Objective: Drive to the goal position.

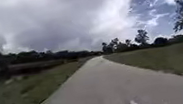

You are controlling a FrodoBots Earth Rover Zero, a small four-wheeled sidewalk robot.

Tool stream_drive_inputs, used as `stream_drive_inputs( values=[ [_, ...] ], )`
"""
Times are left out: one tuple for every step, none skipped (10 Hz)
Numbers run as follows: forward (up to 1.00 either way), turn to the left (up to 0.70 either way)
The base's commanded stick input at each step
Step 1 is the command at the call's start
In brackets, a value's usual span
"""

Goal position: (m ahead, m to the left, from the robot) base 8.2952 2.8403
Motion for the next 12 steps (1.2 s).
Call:
stream_drive_inputs(
  values=[
    [0.7,0.0],
    [0.7,0.0],
    [0.7,0.0],
    [0.7,0.0],
    [0.7,0.0],
    [0.7,0.0],
    [0.7,0.0],
    [0.7,0.0],
    [0.7,0.0],
    [0.7,0.0],
    [0.7,0.0],
    [0.7,0.0]
  ],
)
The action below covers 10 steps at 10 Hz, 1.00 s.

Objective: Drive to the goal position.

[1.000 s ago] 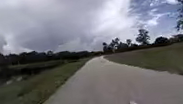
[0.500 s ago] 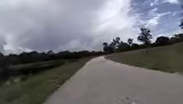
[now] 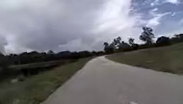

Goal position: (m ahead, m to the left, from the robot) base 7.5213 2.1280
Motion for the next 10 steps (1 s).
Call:
stream_drive_inputs(
  values=[
    [0.7,0.0],
    [0.7,0.0],
    [0.7,0.0],
    [0.7,0.0],
    [0.7,0.0],
    [0.7,0.0],
    [0.7,0.0],
    [0.7,0.0],
    [0.7,0.0],
    [0.7,0.0]
  ],
)
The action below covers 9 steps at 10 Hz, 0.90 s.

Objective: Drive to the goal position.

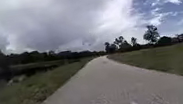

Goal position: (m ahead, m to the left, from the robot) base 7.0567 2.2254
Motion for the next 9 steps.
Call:
stream_drive_inputs(
  values=[
    [0.7,0.0],
    [0.7,0.0],
    [0.7,0.0],
    [0.7,0.0],
    [0.7,0.0],
    [0.7,0.0],
    [0.7,0.0],
    [0.7,0.0],
    [0.7,0.0]
  ],
)
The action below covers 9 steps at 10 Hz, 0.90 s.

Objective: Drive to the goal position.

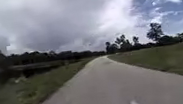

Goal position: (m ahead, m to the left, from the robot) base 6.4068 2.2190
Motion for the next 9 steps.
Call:
stream_drive_inputs(
  values=[
    [0.7,0.0],
    [0.7,0.0],
    [0.7,0.0],
    [0.7,0.0],
    [0.7,0.0],
    [0.7,0.0],
    [0.7,0.0],
    [0.7,0.0],
    [0.7,0.0]
  ],
)
